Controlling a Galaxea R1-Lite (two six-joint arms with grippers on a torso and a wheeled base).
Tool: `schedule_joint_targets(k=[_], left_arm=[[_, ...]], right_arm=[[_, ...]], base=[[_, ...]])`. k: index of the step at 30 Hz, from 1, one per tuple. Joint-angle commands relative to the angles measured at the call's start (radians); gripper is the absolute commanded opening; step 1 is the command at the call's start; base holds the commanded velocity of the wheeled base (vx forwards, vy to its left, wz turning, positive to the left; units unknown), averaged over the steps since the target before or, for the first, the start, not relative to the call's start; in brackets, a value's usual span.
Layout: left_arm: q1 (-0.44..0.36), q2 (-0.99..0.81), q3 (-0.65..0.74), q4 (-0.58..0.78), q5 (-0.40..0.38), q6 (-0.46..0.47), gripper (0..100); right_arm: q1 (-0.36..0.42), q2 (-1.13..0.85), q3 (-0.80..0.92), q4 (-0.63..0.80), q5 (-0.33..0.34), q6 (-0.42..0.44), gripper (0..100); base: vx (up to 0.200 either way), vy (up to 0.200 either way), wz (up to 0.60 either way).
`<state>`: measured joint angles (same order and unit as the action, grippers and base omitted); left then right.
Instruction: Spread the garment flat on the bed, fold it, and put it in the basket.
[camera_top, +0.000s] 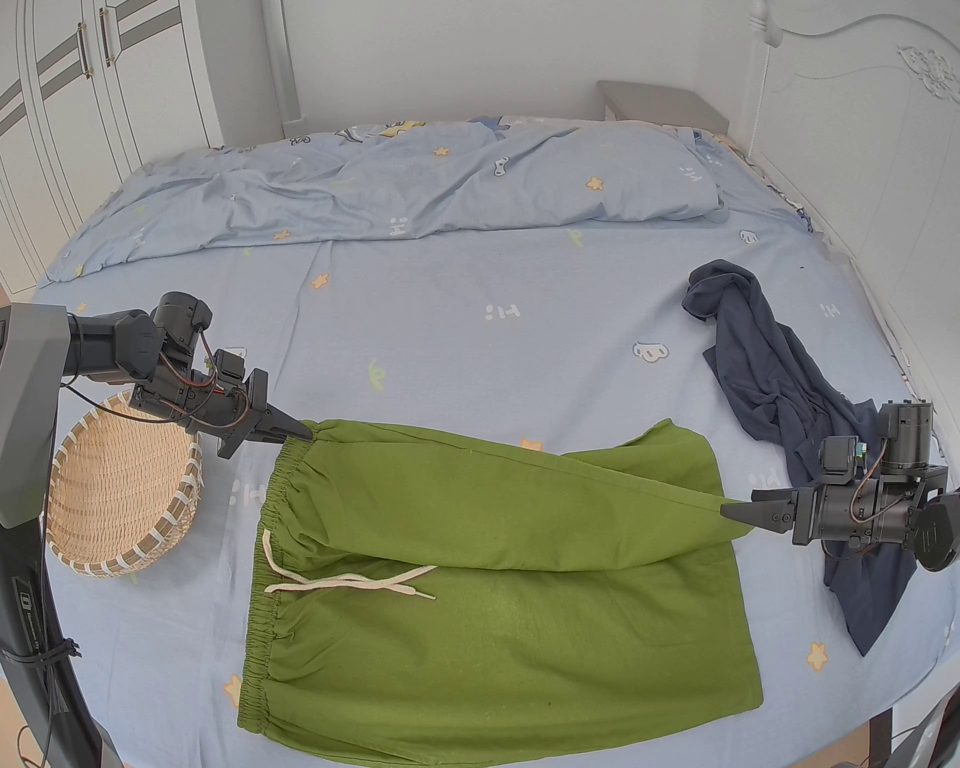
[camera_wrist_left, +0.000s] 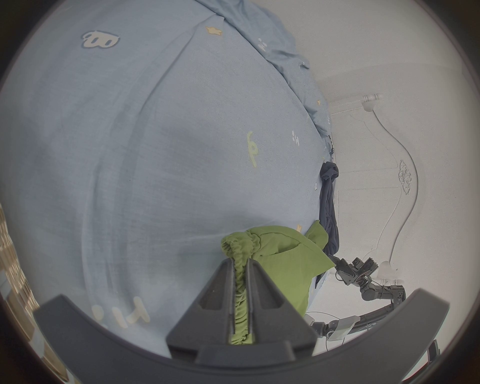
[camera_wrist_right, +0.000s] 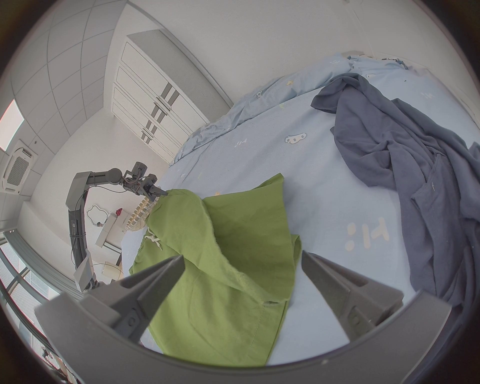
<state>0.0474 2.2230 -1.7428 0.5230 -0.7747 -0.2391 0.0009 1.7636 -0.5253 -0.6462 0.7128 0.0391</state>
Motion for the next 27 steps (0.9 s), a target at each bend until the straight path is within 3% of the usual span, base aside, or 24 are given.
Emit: schedule_joint_targets(k=[1, 27], left_arm=[[0.000, 0.003, 0.000, 0.000, 0.000, 0.000, 0], [0.002, -0.039, 0.005, 0.008, -0.003, 0.000, 0]], right_arm=[[0.002, 0.002, 0.001, 0.000, 0.001, -0.001, 0], [0.031, -0.058, -0.071, 0.048, 0.001, 0.021, 0]], base=[[0.000, 0.000, 0.00], [0.000, 0.000, 0.00]])
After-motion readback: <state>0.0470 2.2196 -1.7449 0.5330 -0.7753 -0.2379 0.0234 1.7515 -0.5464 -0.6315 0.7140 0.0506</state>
